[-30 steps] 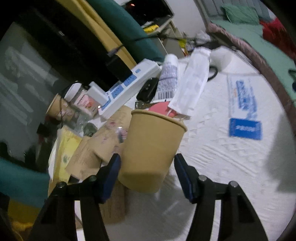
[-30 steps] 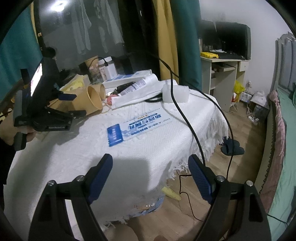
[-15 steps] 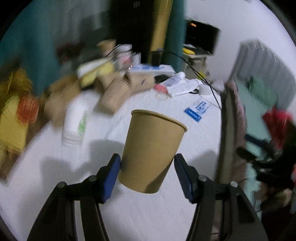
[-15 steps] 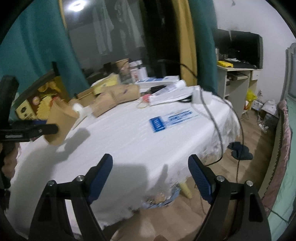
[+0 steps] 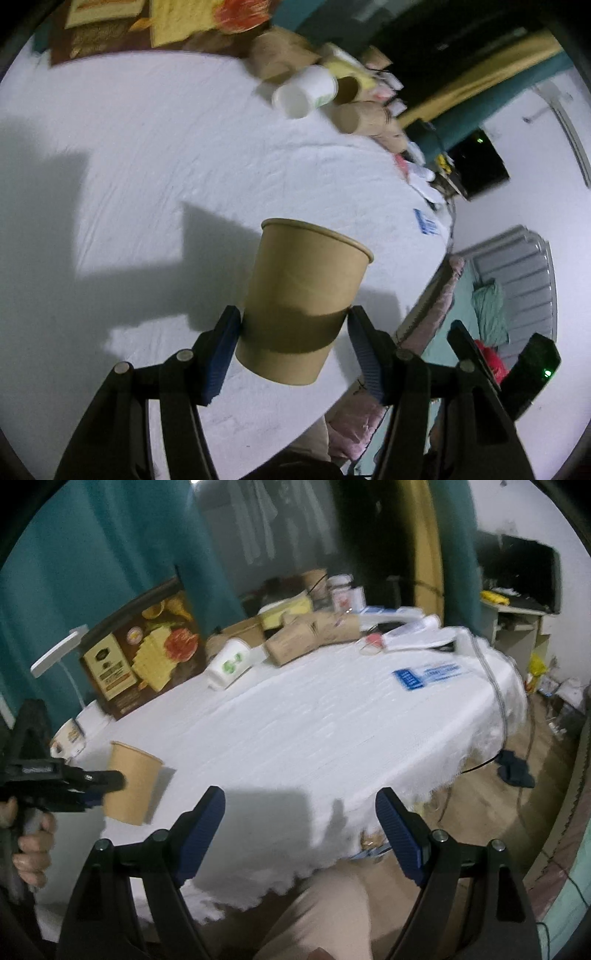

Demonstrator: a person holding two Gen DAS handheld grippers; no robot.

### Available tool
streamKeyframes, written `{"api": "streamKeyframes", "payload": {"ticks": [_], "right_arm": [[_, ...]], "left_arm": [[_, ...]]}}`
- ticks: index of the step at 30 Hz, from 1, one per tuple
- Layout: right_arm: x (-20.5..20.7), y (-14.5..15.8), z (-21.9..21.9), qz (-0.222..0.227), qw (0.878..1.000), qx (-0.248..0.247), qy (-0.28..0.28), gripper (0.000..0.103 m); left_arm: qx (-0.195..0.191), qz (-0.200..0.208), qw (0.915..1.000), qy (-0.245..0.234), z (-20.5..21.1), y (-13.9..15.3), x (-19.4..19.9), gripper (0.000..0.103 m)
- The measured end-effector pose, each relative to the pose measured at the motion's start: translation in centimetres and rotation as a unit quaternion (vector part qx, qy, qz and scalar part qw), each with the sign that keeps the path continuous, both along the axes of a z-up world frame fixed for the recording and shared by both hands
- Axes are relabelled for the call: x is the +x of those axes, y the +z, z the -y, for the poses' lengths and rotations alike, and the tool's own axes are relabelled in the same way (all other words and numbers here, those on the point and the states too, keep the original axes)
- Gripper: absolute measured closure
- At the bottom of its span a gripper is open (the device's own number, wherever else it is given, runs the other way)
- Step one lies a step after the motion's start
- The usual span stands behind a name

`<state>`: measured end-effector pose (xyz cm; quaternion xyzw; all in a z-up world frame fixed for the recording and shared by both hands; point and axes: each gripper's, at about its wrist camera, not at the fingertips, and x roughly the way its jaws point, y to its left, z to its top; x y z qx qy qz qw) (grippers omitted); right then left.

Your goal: Flip cup upright

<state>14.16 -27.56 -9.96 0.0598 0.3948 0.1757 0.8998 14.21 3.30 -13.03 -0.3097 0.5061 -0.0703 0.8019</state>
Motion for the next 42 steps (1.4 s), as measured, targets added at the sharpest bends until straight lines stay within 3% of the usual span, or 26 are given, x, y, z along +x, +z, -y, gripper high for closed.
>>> {"api": "streamKeyframes", "payload": {"ticks": [7,15,19,23,26,29,42], "right_arm": [[0.6,-0.3,-1.7,-0.019,1.000,0.000,0.018,0.021],[2.6,-0.3,-4.1,-0.044,0.998,0.000,0.050,0.021],[3.4,-0.3,-7.0,-0.068,0.991,0.042,0.108,0.021],[5.3,-1.9,-10.6,-0.151,0.969,0.117,0.155,0.021],[6.4,-2.5,-13.8,-0.175,0.964,0.103,0.171,0.021],[7.2,-3.0,-16.3,-0.187,0.962,0.083,0.180,0.021],[8.9,-5.3,-21.1,-0.206,0.965,0.025,0.159,0.021]], "left_arm": [[-0.029,-0.007,0.9995,0.010,-0.9,-2.2,-0.6,0.037],[-0.008,0.046,0.9989,-0.003,-1.3,-0.2,-1.5,0.032],[0.053,0.090,0.9944,0.016,-3.0,1.5,-3.7,0.032],[0.140,0.119,0.9821,0.041,-4.6,2.5,-6.0,0.032],[0.218,0.128,0.9658,0.058,-5.8,2.8,-8.0,0.032],[0.247,0.127,0.9583,0.070,-7.1,2.5,-9.3,0.032],[0.222,0.127,0.9636,0.079,-10.5,1.0,-11.5,0.032]]}}
